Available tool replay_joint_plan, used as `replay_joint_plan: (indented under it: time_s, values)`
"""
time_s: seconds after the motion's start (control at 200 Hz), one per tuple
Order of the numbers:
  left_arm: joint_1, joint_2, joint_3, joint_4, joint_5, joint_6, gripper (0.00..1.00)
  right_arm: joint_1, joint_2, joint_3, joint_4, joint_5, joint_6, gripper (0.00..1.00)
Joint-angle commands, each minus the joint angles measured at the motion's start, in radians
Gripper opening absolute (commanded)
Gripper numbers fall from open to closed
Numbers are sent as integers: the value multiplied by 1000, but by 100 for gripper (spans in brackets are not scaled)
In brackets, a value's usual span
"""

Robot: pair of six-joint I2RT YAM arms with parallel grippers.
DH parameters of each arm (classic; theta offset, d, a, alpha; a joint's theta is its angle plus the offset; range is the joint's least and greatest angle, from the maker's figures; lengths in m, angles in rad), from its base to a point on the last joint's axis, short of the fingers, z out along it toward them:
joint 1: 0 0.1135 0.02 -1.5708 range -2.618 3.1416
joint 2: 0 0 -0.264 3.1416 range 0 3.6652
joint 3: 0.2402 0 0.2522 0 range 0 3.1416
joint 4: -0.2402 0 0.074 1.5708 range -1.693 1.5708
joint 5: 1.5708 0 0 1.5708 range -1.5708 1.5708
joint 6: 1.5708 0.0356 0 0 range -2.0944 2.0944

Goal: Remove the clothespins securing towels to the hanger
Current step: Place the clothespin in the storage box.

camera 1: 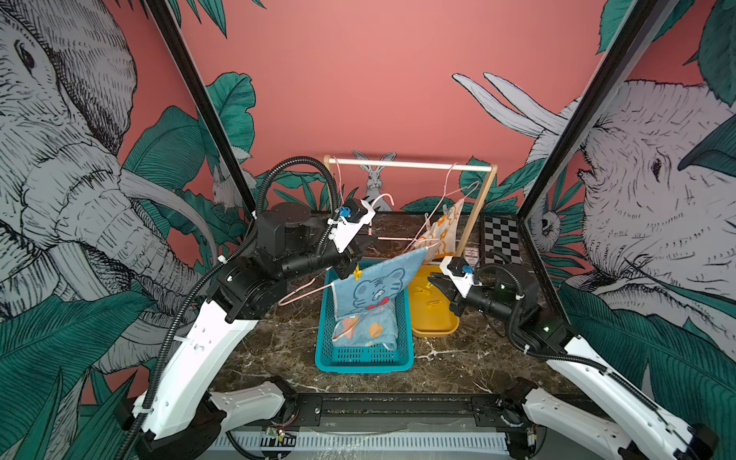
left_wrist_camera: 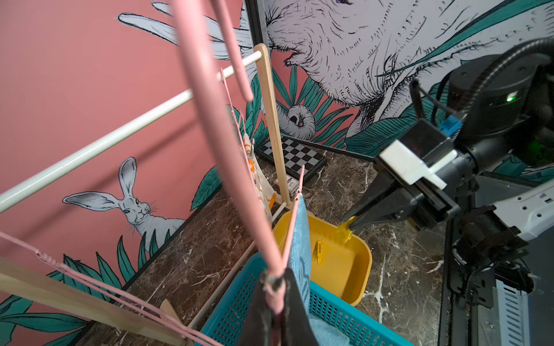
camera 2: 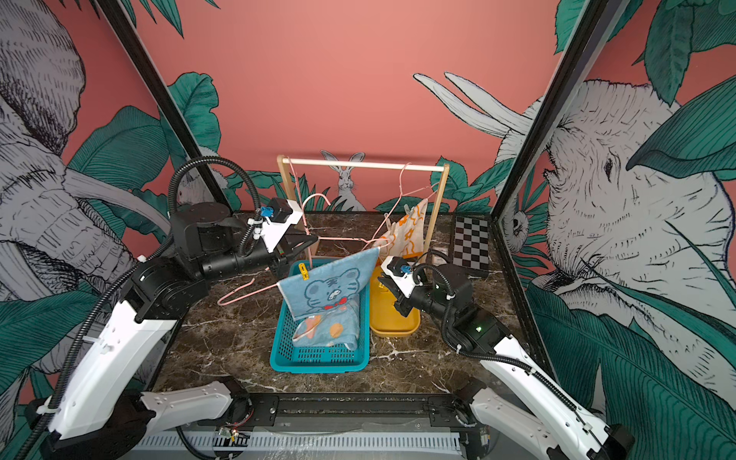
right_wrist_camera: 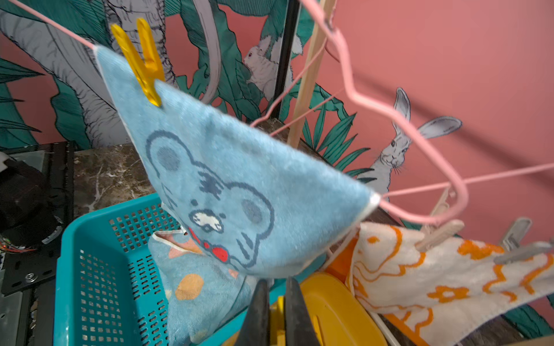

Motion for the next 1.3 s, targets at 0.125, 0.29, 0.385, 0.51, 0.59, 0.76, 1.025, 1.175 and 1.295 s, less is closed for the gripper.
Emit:
replay_joint_plan:
  time_s: [0.125,0.29,0.385,0.51,0.59,0.76,1.025,1.175,1.295]
  values:
    - [0,-30,0,24,-20,13,0,-33,-23,-120,78,73,126,7]
    - [0,-32,1,22,-15,13,0,-41,21,-180,136,122,160,7]
    - [0,-32,-1,22,-11,11,0,-45,56,-209,184,146,174,7]
    - [0,-31,-1,24,-10,11,0,-53,104,-239,242,170,193,8]
    - [0,-30,-1,24,-9,12,0,-55,134,-251,268,173,205,8]
    - [0,-34,-3,24,-5,11,0,-59,186,-281,314,180,238,9]
    - [0,-38,-8,29,-6,11,0,-59,263,-322,384,159,289,11]
    - [0,-39,-9,28,-3,10,0,-59,297,-325,400,151,307,12]
    - [0,-39,-10,28,1,10,0,-60,325,-326,410,155,312,13]
